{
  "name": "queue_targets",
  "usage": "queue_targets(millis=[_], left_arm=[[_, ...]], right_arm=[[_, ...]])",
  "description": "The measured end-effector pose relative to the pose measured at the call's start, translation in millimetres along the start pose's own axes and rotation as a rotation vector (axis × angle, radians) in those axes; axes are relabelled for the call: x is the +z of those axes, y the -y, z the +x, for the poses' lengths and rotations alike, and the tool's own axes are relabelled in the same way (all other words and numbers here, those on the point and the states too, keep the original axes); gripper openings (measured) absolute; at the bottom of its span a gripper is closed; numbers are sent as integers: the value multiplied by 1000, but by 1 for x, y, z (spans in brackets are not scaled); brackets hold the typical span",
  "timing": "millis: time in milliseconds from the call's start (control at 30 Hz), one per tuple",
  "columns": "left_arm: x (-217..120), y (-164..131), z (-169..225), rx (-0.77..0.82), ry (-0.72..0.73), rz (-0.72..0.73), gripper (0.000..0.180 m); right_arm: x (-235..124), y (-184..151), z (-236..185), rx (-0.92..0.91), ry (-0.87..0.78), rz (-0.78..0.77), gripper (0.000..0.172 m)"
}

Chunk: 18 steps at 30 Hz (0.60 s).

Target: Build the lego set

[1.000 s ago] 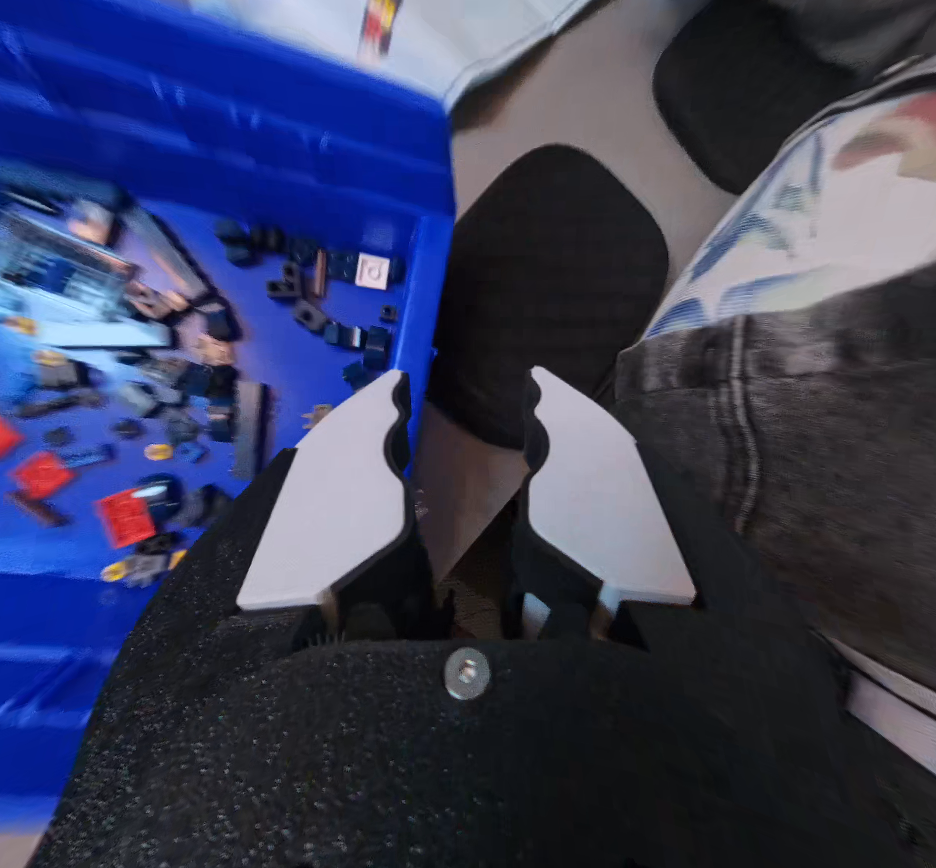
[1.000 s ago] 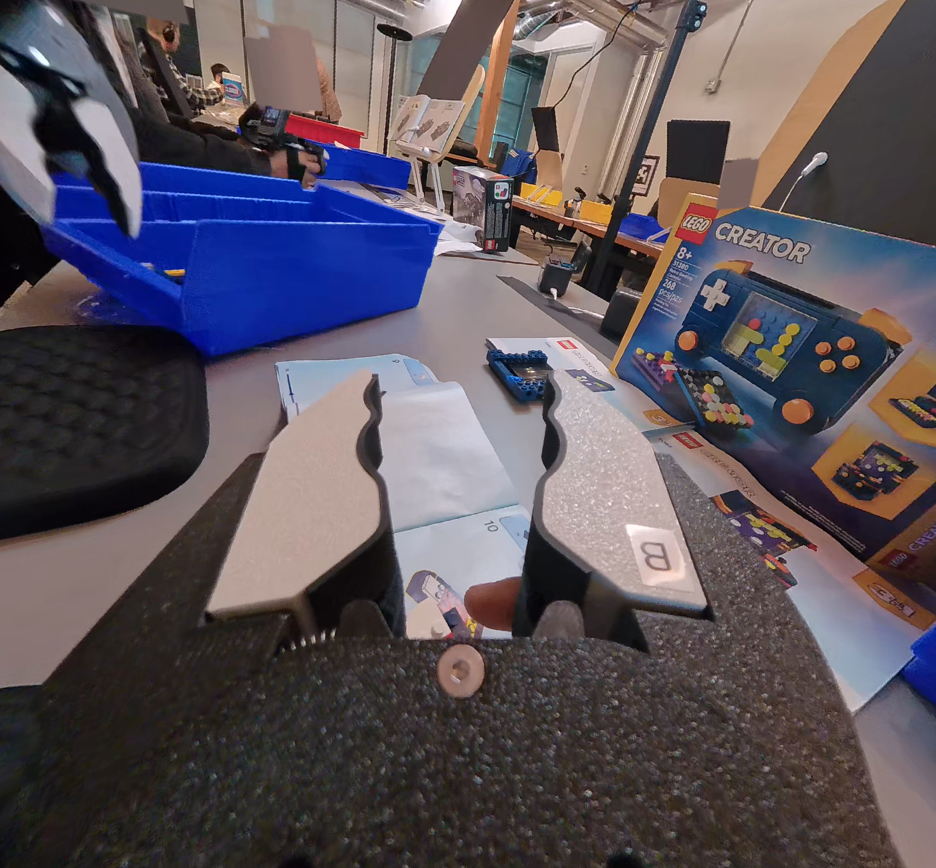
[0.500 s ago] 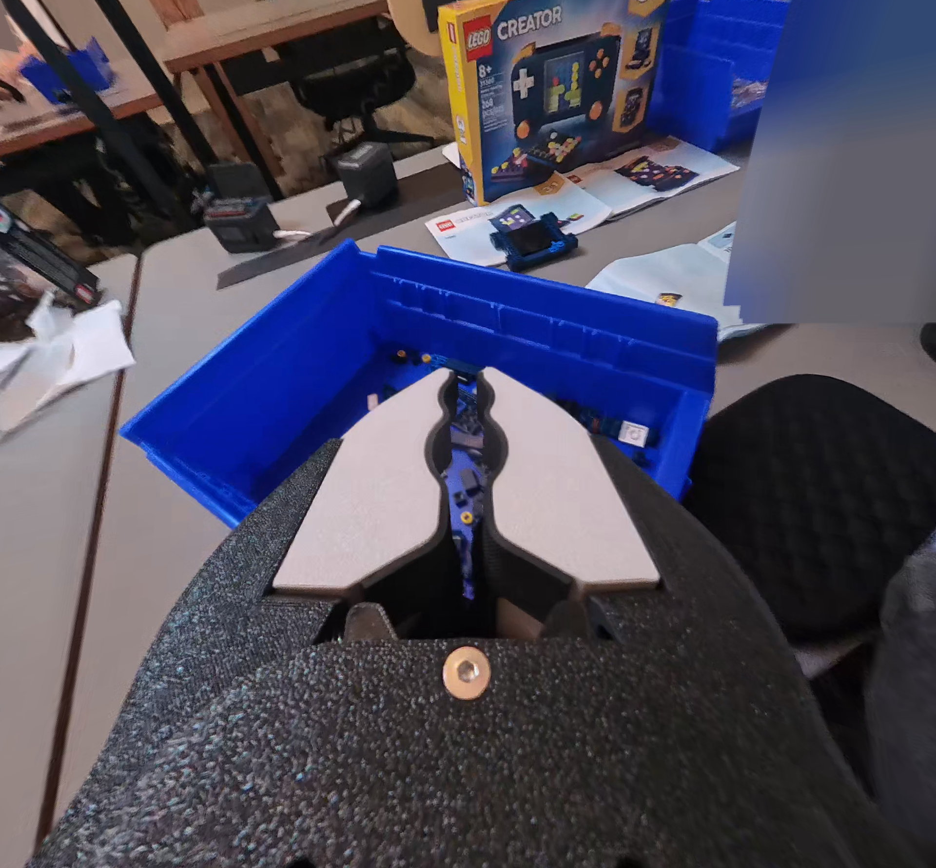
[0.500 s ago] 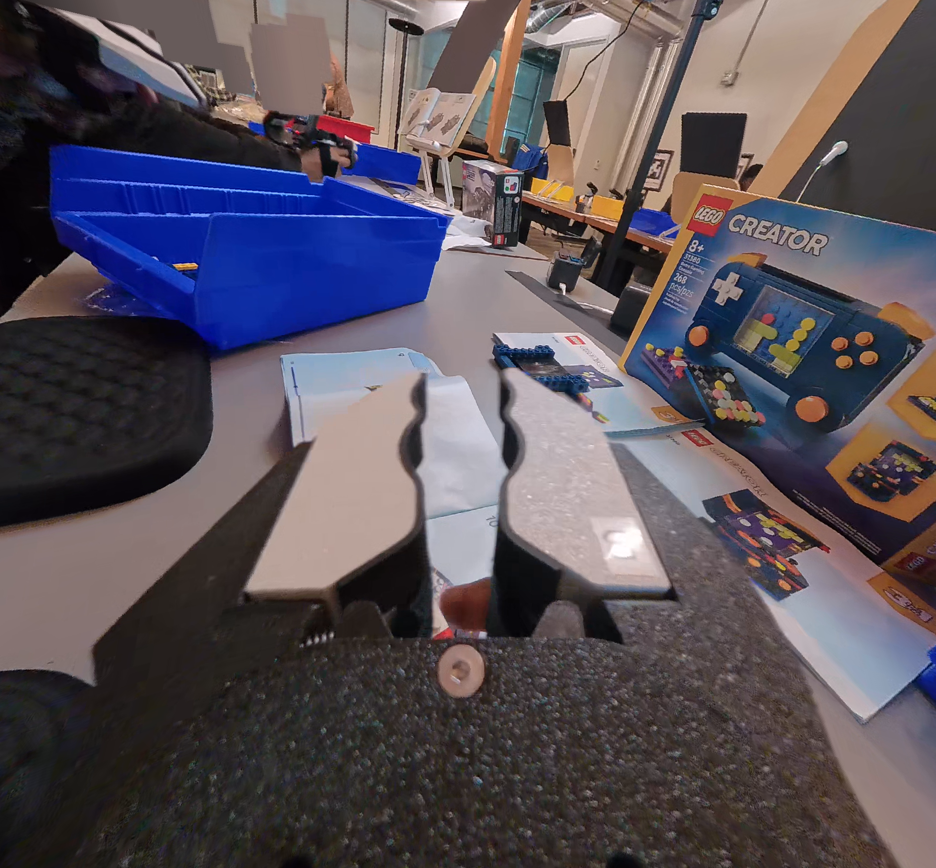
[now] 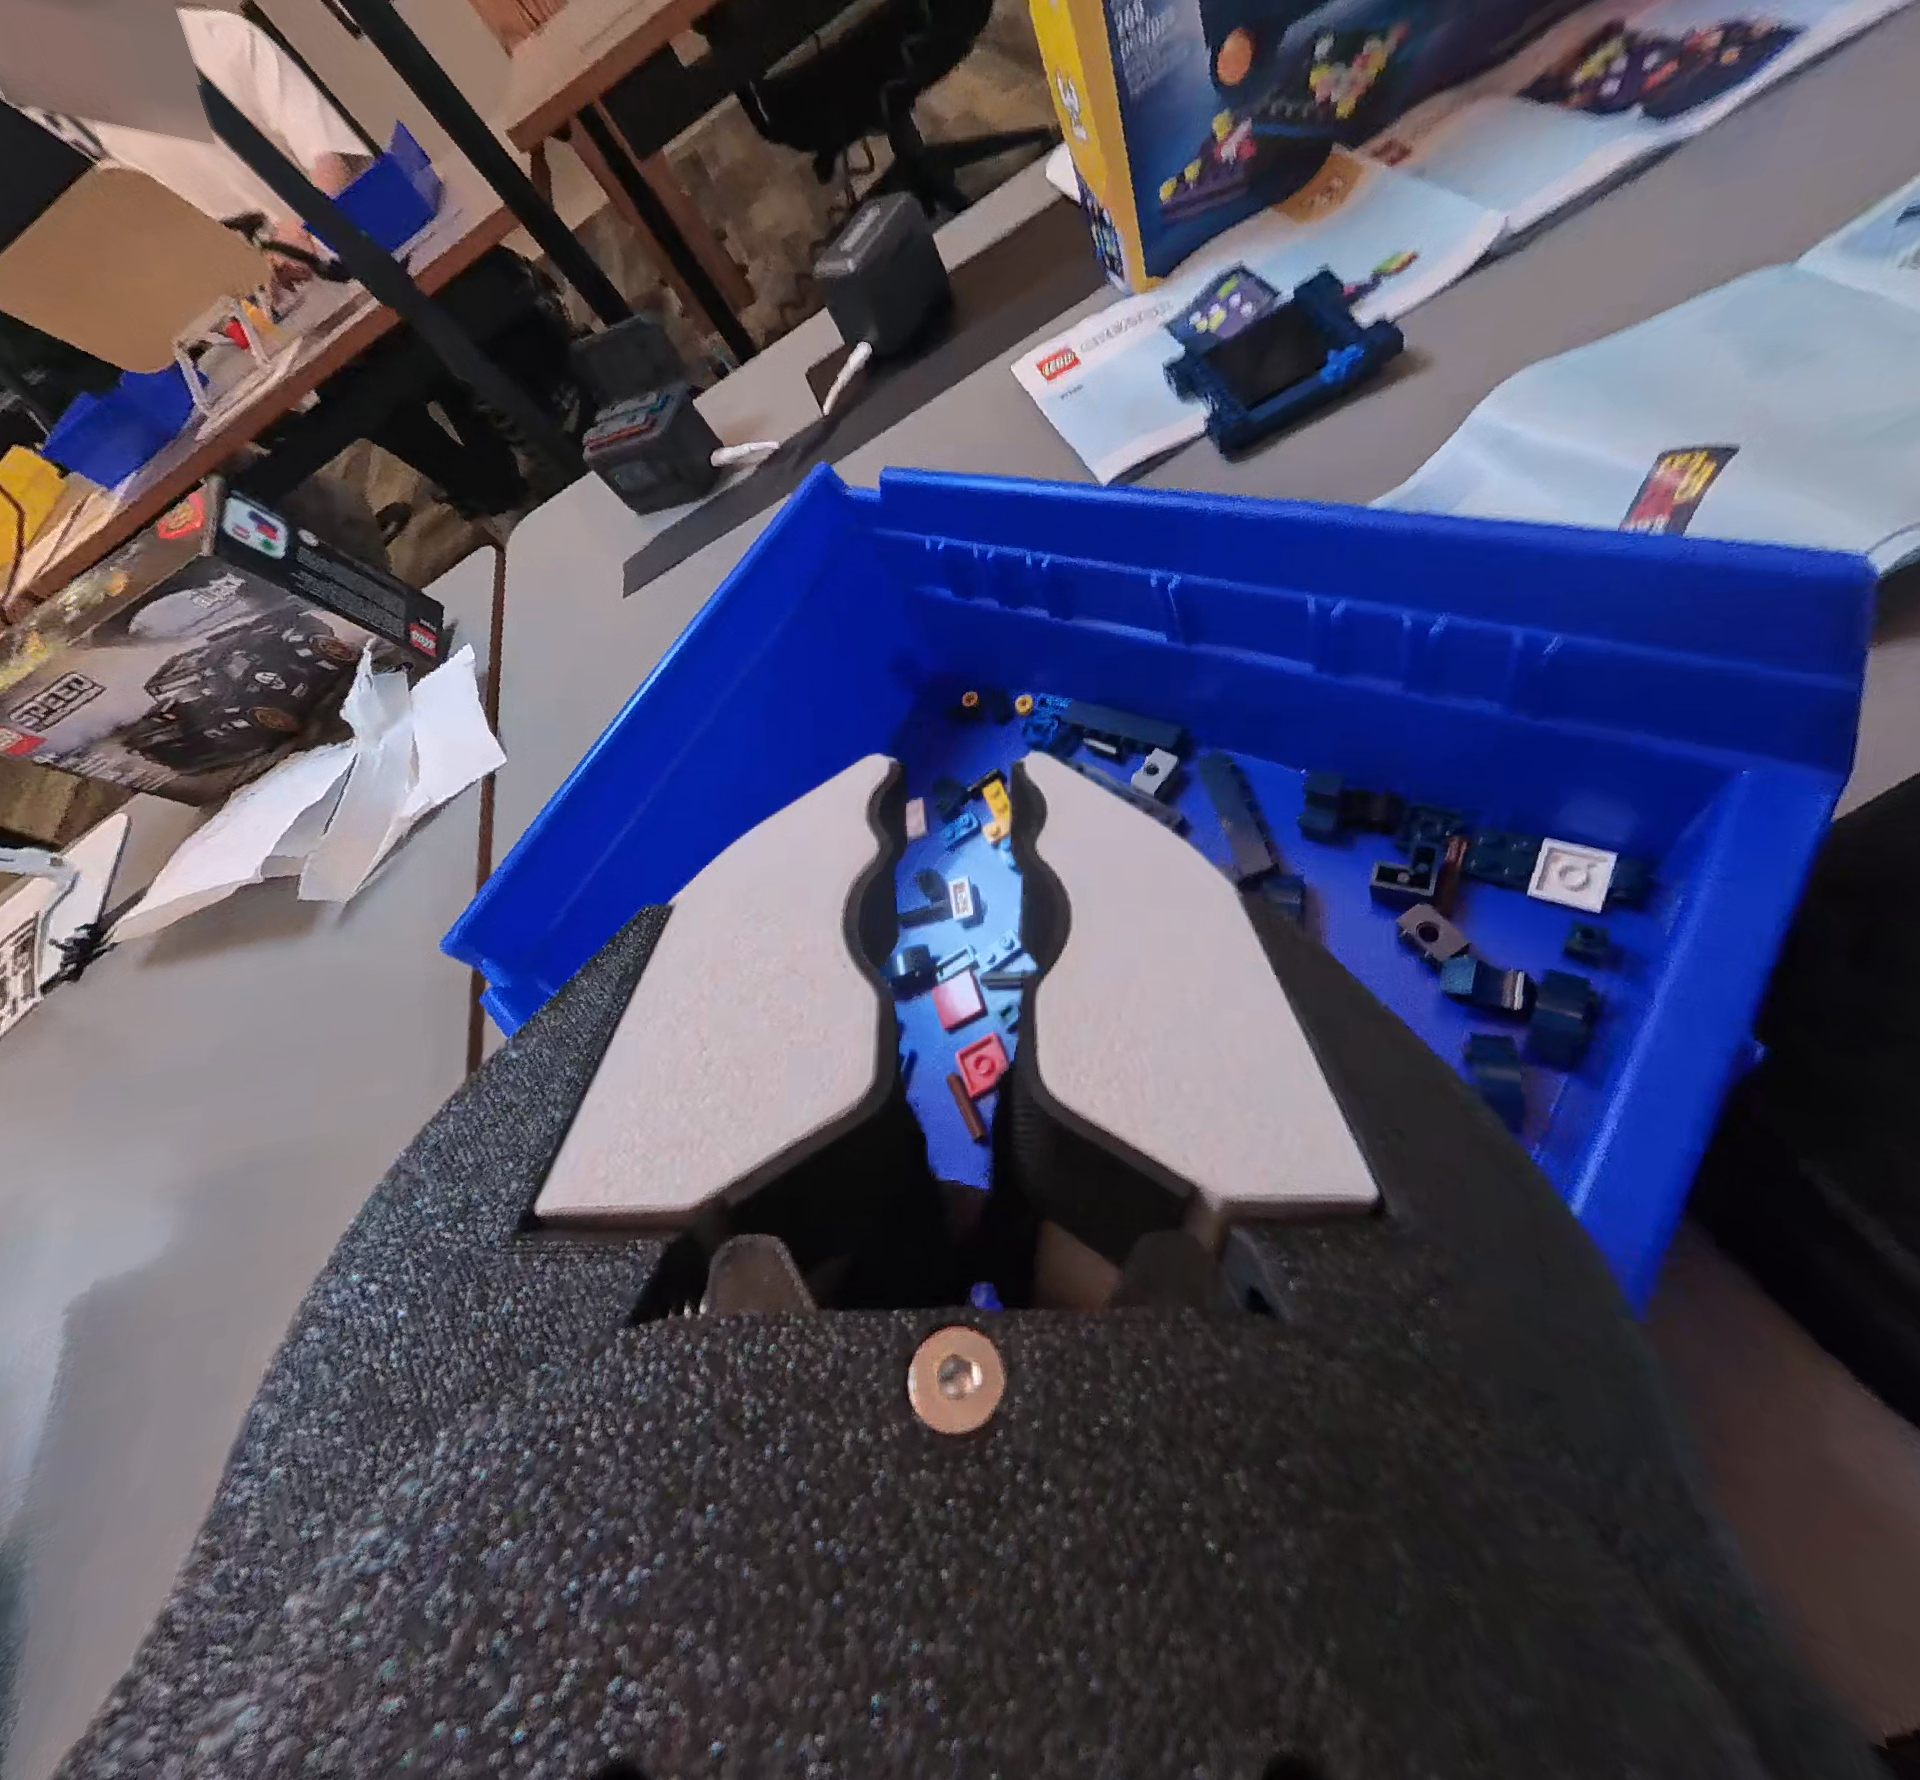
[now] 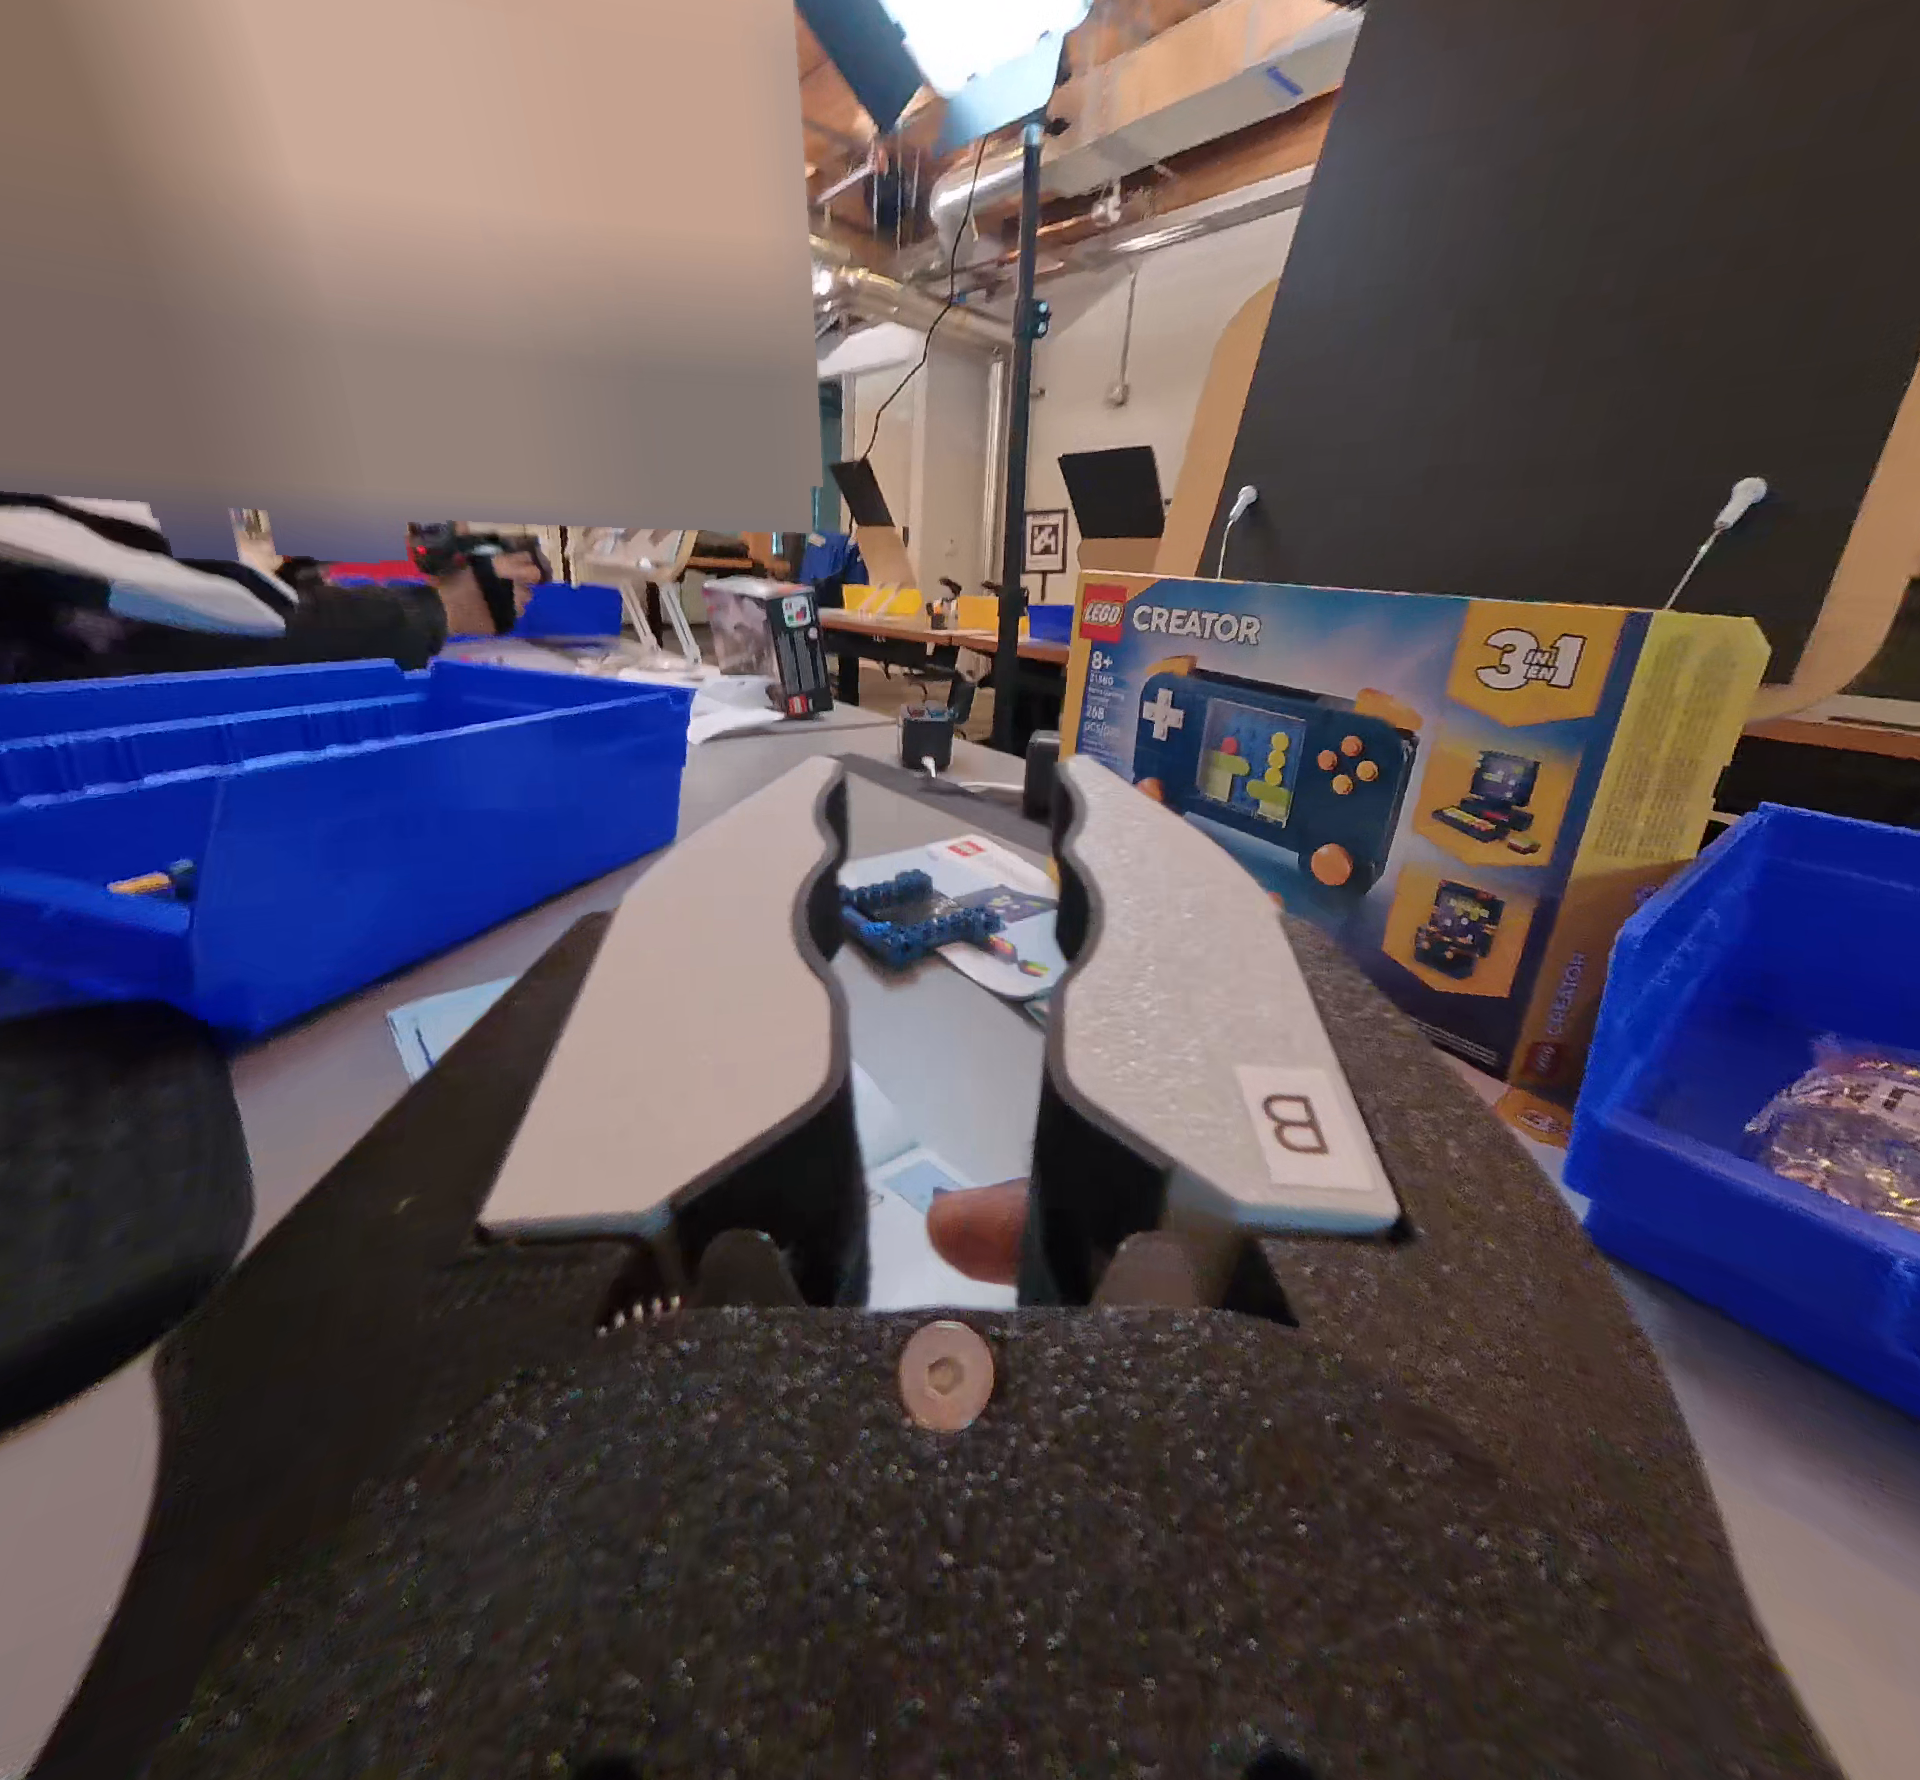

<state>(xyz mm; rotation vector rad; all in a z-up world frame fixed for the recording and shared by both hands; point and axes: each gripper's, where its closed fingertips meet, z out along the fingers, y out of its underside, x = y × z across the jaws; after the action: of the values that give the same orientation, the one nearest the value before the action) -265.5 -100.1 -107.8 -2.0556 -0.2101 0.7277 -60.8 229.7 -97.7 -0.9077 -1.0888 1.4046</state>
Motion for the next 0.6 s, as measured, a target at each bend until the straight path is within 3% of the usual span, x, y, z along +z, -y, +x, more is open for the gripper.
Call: queue_targets(millis=[100,167,267,367,433,600], left_arm=[[5,-6,3,31,-43,-93,26],[11,-4,9,52,-102,-110,34],[19,1,27,60,-290,-116,55],[22,2,44,16,-568,-141,67],[25,-4,43,11,-665,-200,64],[36,-38,32,172,-704,-407,44]], right_arm=[[0,3,3,47,-12,18,57],[-1,3,4,63,-7,24,60],[0,0,6,78,-6,10,60],[0,-4,5,87,5,-13,59],[1,-4,4,93,17,-12,57],[1,-6,5,100,19,-22,57]])
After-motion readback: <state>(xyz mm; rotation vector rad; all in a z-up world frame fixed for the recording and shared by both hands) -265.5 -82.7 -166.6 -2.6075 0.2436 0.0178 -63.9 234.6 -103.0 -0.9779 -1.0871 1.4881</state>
